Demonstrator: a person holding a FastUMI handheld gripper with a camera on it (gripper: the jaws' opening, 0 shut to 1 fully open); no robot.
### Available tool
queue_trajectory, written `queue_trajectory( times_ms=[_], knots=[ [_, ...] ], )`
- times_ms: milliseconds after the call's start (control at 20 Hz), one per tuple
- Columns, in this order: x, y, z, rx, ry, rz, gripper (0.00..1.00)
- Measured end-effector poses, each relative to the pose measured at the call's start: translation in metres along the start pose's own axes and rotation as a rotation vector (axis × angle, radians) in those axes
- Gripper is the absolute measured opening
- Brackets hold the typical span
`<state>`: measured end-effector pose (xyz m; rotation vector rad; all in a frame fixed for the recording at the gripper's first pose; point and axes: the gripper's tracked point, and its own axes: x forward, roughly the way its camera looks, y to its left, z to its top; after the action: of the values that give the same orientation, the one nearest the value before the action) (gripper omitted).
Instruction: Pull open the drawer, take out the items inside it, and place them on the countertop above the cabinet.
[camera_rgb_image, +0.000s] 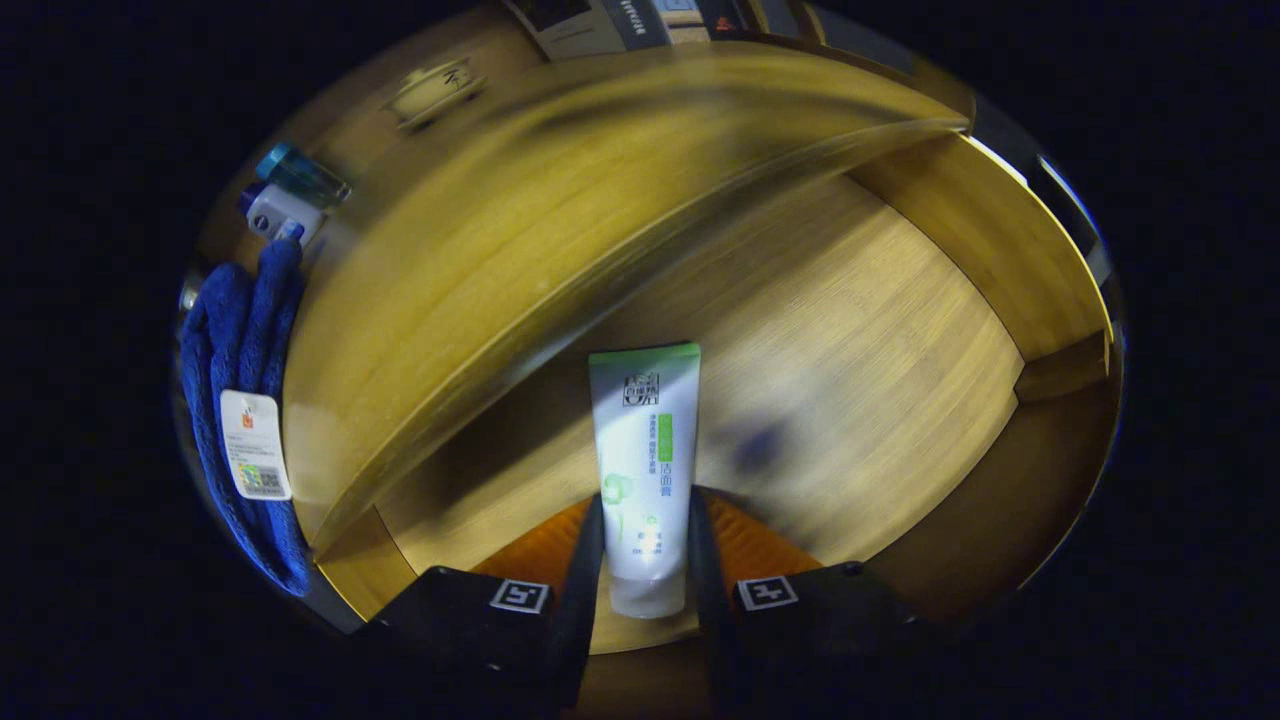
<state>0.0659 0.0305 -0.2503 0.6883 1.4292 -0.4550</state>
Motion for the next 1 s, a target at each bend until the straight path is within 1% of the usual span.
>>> queue_trajectory(
  times_ms=[50, 100, 200, 300, 350, 500, 600, 650, 700, 750, 850, 1000],
  knots=[
    [0.002, 0.004, -0.004, 0.019, -0.011, 0.007, 0.47],
    [-0.001, 0.008, -0.007, 0.027, -0.020, 0.004, 0.47],
    [-0.008, 0.016, -0.007, -0.007, -0.054, 0.001, 0.47],
    [-0.020, 0.029, 0.000, -0.045, -0.128, 0.018, 0.47],
    [-0.028, 0.034, 0.004, -0.045, -0.168, 0.013, 0.47],
    [-0.053, 0.042, 0.002, 0.002, -0.219, -0.039, 0.47],
    [-0.069, 0.062, 0.004, 0.021, -0.255, -0.007, 0.47],
    [-0.065, 0.010, 0.014, 0.024, -0.284, -0.003, 0.47],
    [-0.085, 0.053, 0.007, 0.036, -0.327, 0.001, 0.47],
    [-0.087, 0.050, 0.020, 0.055, -0.372, 0.003, 0.47],
    [-0.103, 0.046, 0.020, 0.107, -0.449, -0.011, 0.47],
    [-0.116, 0.045, 0.020, 0.083, -0.527, 0.006, 0.47]
  ],
)
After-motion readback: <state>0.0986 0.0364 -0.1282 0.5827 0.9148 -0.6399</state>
